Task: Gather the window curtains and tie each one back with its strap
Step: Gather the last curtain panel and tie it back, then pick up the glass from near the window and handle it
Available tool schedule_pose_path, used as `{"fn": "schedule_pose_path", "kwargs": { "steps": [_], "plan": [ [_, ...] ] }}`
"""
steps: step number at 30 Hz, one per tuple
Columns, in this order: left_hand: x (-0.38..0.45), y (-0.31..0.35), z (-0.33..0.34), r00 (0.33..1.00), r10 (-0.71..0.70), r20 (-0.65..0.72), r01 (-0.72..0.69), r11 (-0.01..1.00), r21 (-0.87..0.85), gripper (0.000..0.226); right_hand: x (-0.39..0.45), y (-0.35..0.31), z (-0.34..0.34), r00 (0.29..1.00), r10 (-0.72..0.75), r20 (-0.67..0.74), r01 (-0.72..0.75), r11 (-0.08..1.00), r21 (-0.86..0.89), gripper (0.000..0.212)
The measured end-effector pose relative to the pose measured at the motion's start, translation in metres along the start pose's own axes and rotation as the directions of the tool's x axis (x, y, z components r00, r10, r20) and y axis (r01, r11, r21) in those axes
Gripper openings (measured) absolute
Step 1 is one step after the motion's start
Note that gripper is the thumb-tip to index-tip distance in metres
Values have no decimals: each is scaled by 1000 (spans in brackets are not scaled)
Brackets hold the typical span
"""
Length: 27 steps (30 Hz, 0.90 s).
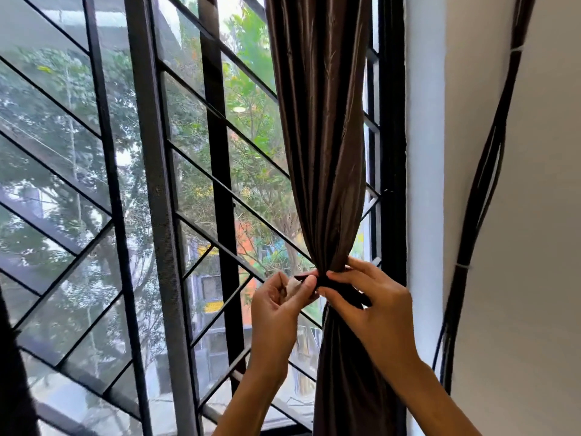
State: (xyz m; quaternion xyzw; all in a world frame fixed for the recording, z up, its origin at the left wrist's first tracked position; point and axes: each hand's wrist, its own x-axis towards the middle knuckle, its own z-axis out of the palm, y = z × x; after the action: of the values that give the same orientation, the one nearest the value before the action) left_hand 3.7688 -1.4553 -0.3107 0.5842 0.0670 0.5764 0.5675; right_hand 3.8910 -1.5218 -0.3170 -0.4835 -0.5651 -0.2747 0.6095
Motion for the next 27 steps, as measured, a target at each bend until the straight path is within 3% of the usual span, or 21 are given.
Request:
{"fn": "schedule_pose_path", "kwargs": {
  "steps": [6,9,15,19,24,27],
  "plan": [
    [9,-20,8,995,-76,70,79,996,-38,18,-2,18,-4,1000,-7,-22,7,1000,19,23],
    [10,-32,10,999,-22,35,21,999,25,38,-5,25,-4,999,16,-38,-14,998,67,23],
    [4,-22,6,989,129,-72,-113,973,200,42,-4,15,2,994,114,-3,-112,982,150,25],
    [-10,0,3,955,290,-67,-243,891,384,21,-16,-4,-3,994,98,-56,-92,990,106,25],
    [-46,26,-5,923,382,-52,-299,794,529,31,-37,-47,-9,976,0,-218,10,999,46,19],
    [-79,34,-21,869,487,-84,-312,674,670,23,-63,-73,-3,980,-82,-181,97,992,77,13]
  ]
}}
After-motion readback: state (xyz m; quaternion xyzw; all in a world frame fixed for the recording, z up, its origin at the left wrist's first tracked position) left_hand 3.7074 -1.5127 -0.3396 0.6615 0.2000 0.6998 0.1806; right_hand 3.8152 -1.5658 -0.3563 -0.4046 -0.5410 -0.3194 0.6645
